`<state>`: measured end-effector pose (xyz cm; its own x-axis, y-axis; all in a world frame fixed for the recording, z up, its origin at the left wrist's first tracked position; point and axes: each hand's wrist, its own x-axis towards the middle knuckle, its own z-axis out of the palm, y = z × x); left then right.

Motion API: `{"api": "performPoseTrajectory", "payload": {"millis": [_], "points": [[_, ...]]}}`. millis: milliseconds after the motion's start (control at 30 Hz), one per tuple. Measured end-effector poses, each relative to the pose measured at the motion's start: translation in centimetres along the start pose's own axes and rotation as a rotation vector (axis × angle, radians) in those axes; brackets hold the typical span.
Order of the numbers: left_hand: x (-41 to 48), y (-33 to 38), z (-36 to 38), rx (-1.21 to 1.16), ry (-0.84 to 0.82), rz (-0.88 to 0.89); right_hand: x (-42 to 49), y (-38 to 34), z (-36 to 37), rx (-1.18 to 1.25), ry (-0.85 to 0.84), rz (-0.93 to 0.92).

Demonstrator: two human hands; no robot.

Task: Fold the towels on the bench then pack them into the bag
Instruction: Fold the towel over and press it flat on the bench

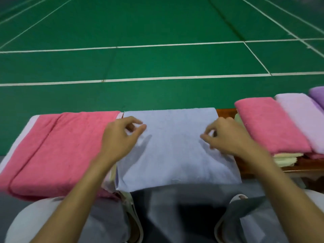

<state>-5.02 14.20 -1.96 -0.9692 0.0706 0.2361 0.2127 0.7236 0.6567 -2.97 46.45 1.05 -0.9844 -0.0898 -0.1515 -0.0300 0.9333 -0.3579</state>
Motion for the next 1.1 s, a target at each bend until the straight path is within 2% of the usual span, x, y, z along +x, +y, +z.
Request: {"api": "performPoseTrajectory", "payload": {"millis": [33, 67, 133, 200, 333, 467, 667, 833, 933, 1000, 1100], "points": [[0.0, 0.4, 1.7, 0.07, 0.027, 0.071, 0.7, -0.7, 1.6, -0.042, 0.152, -0.044], [-0.2, 0.8, 3.5, 0.129, -0.016, 0.145, 1.2, -1.6, 3.3, -0.054, 0.204, -0.087], [-0.7, 1.6, 6.6, 0.233, -0.138, 0.244, 1.8, -3.3, 6.9, -0.063, 0.131, -0.224], [-1.6, 1.8, 8.7, 0.337, -0.266, 0.251, 2.1, -4.2, 9.7, -0.166, 0.042, -0.305], [-2.1, 0.7, 9.7, 0.448, -0.36, 0.165, 2.5, -3.4, 11.4, -0.236, 0.005, -0.287], [-1.9, -1.2, 8.2, 0.496, -0.311, 0.094, 2.6, -1.3, 10.7, -0.221, 0.055, -0.231], [-1.7, -4.4, 4.8, 0.53, -0.273, -0.017, 2.8, 4.4, 8.0, -0.232, 0.106, 0.086], [-1.9, -3.6, 4.5, 0.447, -0.275, -0.012, 2.7, 4.1, 8.0, -0.222, 0.117, 0.097], [-2.0, -2.7, 4.4, 0.282, -0.16, -0.093, 2.7, 4.1, 7.8, -0.188, 0.134, 0.1], [-2.0, -1.8, 4.2, 0.288, -0.042, -0.155, 2.8, 4.0, 7.4, -0.116, 0.205, 0.135], [-1.5, -1.2, 3.7, 0.325, 0.048, -0.269, 3.0, 3.2, 6.4, 0.01, 0.425, 0.208]]}}
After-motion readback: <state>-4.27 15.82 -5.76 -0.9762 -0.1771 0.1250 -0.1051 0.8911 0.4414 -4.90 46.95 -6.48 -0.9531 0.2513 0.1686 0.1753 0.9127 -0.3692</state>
